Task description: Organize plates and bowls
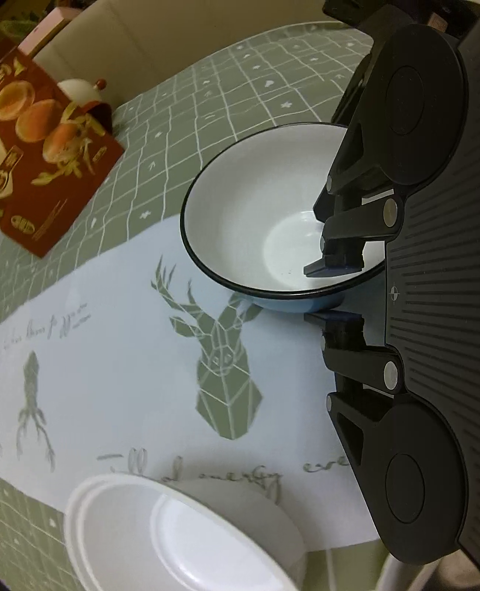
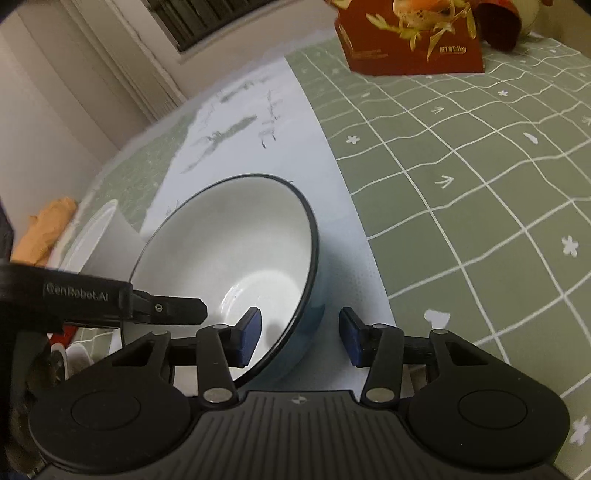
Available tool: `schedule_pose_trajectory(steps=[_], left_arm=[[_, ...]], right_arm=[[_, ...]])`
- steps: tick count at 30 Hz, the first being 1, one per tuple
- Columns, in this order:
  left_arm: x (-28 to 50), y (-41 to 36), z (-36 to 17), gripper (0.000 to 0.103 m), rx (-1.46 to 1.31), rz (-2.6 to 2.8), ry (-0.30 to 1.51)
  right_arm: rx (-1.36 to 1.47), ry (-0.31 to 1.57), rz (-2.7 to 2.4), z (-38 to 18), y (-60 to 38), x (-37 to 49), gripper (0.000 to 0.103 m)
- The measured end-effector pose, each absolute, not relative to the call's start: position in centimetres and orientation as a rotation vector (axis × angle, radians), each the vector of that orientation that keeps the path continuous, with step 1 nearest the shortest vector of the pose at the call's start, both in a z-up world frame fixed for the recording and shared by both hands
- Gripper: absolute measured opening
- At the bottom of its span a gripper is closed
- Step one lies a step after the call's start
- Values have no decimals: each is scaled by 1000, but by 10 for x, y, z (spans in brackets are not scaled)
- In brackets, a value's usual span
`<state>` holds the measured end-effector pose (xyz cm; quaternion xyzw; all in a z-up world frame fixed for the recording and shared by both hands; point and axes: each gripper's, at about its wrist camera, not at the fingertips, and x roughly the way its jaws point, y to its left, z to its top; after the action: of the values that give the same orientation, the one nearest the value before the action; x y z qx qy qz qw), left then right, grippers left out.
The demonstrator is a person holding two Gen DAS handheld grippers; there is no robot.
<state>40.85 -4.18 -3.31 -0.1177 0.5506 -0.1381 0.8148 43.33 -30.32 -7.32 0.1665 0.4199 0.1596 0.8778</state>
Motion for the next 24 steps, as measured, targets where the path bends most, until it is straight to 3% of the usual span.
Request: schedule_pose_trajectory(steps=[6, 10, 19, 21, 22, 24], left_arm=[[416, -40, -45, 22, -228, -327, 1174], [425, -32, -49, 21, -258, -363, 1207], [438, -18, -48, 18, -255, -427, 1210], [441, -11, -52, 17, -303, -452, 1218], [442, -10, -54, 17, -318, -459, 1219], [443, -13, -54, 15, -298, -462, 1217]], right_arm=[[373, 986, 317, -65, -300, 463, 52], [305, 1091, 330, -60, -284, 484, 67], [212, 1330, 302, -57, -257, 522, 85], [231, 1345, 309, -59, -256, 525, 93], [256, 1339, 330, -60, -257, 525, 103], [257, 1346, 382, -64, -257, 524, 103]])
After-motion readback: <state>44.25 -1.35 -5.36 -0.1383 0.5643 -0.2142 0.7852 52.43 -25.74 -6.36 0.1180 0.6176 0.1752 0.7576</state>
